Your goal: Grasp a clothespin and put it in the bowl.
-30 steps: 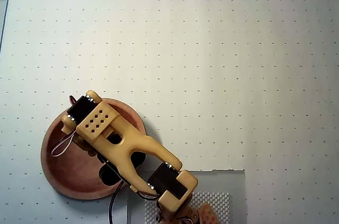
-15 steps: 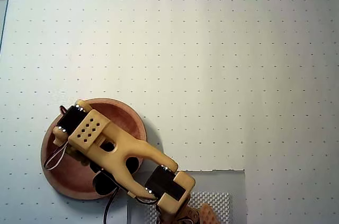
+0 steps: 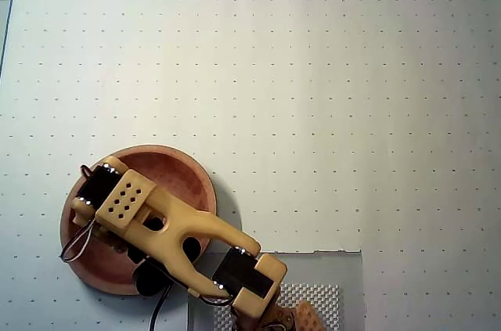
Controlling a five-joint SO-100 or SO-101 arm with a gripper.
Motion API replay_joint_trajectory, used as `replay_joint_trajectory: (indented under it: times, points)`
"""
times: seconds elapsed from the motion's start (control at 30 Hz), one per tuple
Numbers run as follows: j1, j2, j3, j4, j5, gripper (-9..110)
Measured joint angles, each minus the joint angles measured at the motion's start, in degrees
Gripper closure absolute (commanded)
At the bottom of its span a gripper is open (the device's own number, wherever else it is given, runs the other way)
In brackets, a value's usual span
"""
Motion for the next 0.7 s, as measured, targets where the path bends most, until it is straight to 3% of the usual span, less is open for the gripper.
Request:
replay_joint_trajectory:
  times: [0.23,0.7]
  points:
    - [0.0,-3.7,0.0,0.0,0.0,89]
    - [0.0,-3.7,0.0,0.0,0.0,90]
